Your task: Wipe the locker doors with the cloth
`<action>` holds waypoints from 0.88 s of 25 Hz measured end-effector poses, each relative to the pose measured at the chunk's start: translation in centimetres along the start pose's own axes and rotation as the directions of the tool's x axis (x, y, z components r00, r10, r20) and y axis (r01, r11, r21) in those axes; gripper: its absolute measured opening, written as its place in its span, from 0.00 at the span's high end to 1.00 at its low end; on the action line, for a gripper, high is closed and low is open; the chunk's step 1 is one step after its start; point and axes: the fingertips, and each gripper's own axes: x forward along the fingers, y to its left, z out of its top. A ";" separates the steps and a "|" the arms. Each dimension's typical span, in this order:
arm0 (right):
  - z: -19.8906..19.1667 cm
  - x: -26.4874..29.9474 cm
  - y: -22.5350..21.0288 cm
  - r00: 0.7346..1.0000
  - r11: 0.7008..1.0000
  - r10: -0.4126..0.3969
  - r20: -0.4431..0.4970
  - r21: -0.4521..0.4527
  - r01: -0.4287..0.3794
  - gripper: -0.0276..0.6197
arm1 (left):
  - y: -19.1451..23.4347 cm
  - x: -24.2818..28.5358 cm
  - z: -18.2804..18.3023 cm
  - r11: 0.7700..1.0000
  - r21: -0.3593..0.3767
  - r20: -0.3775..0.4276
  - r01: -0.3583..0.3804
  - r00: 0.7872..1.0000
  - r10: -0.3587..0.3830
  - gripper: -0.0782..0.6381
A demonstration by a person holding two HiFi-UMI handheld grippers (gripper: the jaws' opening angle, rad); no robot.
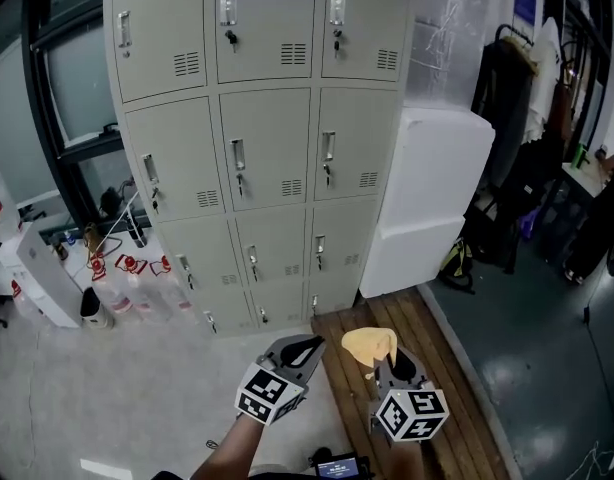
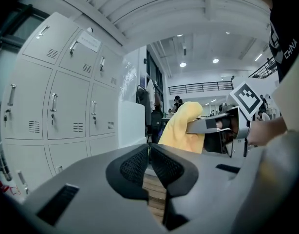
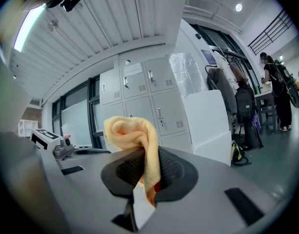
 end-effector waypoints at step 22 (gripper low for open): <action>2.2 16.8 -3.3 0.998 0.999 -0.003 -0.057 -0.033 0.001 0.85 | 13.2 10.1 -0.7 0.999 -0.048 -0.017 0.005 1.000 -0.005 0.85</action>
